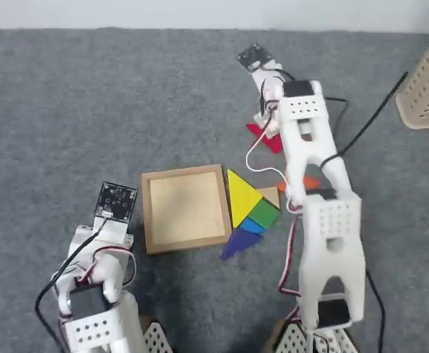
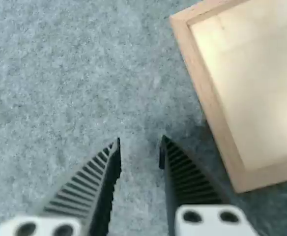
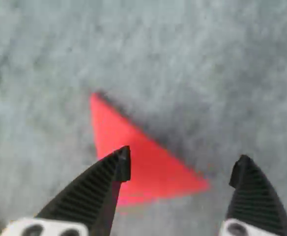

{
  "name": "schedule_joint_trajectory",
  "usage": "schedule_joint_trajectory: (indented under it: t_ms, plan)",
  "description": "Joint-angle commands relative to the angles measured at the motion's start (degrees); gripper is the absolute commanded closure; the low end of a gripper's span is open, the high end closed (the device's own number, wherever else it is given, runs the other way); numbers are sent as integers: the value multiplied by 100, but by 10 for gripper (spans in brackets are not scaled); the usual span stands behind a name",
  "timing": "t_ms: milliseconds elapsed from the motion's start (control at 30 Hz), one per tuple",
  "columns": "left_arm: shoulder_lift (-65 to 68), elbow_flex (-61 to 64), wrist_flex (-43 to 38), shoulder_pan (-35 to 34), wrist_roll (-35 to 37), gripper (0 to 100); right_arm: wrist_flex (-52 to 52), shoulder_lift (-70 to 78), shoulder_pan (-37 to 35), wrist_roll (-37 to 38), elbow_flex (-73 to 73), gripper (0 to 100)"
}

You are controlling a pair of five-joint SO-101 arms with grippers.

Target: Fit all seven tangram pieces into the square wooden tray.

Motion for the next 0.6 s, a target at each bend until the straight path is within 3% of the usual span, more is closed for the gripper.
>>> schedule_joint_trajectory:
  t_ms: [0, 233, 333, 467, 567]
  plan:
    - [-132, -75, 18, -9, 44, 879, 347, 435, -31, -255, -1371, 674]
    - [-132, -75, 18, -9, 44, 879, 1305, 1490, -66, -334, -2655, 682]
    - [-132, -75, 18, -9, 44, 879, 2053, 1754, -57, -360, -3051, 760]
    - [-132, -75, 18, -9, 44, 879, 3064, 1921, -57, -949, -3754, 881]
    - [-132, -75, 18, -9, 44, 879, 3213, 1912, -75, -1292, -3789, 894]
